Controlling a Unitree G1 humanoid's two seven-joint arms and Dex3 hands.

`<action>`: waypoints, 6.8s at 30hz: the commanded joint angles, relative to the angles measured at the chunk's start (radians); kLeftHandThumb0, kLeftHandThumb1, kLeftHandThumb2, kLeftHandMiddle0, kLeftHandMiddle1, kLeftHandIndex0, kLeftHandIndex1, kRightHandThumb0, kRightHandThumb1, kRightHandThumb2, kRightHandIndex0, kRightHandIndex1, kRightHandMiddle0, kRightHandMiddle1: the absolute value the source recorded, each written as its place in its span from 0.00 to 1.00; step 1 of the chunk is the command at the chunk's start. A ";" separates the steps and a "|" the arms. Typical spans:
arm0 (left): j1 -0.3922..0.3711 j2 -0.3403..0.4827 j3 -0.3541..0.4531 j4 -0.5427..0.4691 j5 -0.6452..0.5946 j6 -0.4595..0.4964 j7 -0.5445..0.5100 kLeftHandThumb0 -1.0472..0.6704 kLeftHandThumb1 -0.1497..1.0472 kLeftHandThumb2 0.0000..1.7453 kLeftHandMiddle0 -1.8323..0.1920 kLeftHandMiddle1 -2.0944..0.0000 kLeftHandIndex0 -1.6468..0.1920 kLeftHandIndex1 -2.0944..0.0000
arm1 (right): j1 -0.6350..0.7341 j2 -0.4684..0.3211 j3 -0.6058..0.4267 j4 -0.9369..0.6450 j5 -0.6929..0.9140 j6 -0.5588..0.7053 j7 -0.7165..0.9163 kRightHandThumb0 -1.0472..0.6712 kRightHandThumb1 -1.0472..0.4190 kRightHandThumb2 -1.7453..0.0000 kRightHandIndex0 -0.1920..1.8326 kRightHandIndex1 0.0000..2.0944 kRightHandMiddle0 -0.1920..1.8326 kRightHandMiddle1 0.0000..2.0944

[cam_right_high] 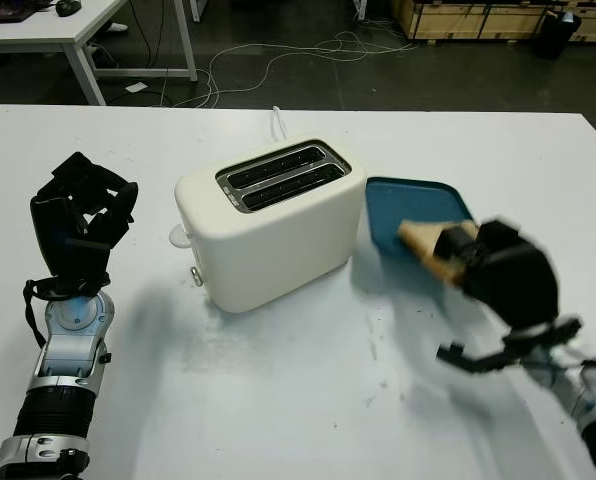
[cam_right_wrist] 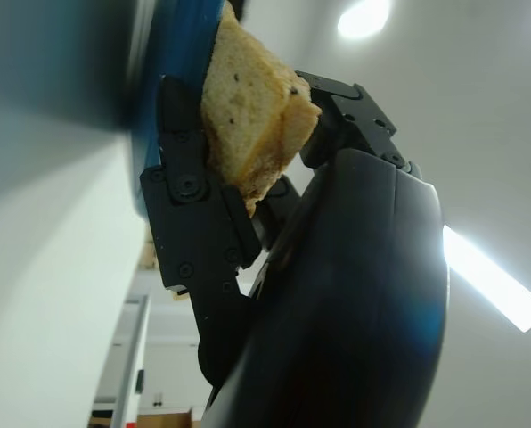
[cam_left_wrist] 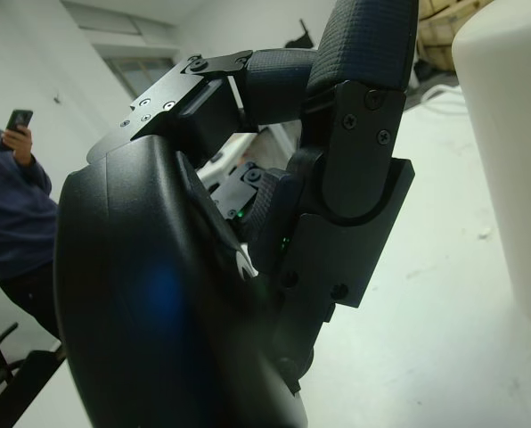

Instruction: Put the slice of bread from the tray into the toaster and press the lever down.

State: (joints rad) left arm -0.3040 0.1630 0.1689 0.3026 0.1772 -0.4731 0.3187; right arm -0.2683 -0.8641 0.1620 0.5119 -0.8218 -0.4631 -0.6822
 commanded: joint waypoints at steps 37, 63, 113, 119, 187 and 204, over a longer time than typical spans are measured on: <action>-0.003 -0.010 -0.001 0.001 0.017 -0.016 0.034 0.04 0.89 0.12 0.41 0.20 0.46 0.28 | -0.088 -0.059 -0.076 -0.136 0.191 -0.092 0.684 0.41 0.09 0.71 0.45 0.83 0.30 0.83; -0.001 -0.009 -0.005 -0.016 0.022 0.004 0.036 0.03 0.89 0.12 0.40 0.21 0.45 0.29 | -1.089 0.089 -0.092 0.447 0.546 -0.115 1.186 0.29 0.09 0.85 0.54 0.83 0.45 0.82; 0.015 -0.019 -0.008 -0.019 0.028 -0.001 0.044 0.04 0.89 0.11 0.40 0.21 0.45 0.30 | -1.059 0.328 0.155 0.363 0.430 -0.153 1.456 0.35 0.09 0.77 0.63 0.83 0.50 0.83; 0.017 -0.022 -0.009 -0.023 0.038 0.007 0.051 0.04 0.89 0.12 0.40 0.21 0.45 0.30 | -1.085 0.329 0.216 0.369 0.339 -0.255 1.390 0.35 0.09 0.78 0.65 0.83 0.52 0.83; 0.016 -0.011 -0.008 -0.020 0.019 -0.015 0.006 0.06 0.89 0.12 0.40 0.22 0.46 0.32 | -0.550 0.318 -0.183 0.205 0.544 -0.216 0.821 0.43 0.09 0.88 0.52 0.44 0.58 0.10; -0.004 -0.012 -0.020 -0.004 0.012 -0.017 -0.016 0.07 0.89 0.18 0.40 0.25 0.43 0.31 | 0.015 0.634 -0.360 -0.154 0.644 -0.133 0.401 0.44 0.09 0.85 0.55 0.66 0.58 0.29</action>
State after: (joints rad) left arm -0.2991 0.1541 0.1522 0.2989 0.1972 -0.4889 0.3074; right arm -0.2669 -0.2602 -0.1867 0.3774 -0.2010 -0.6060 -0.2572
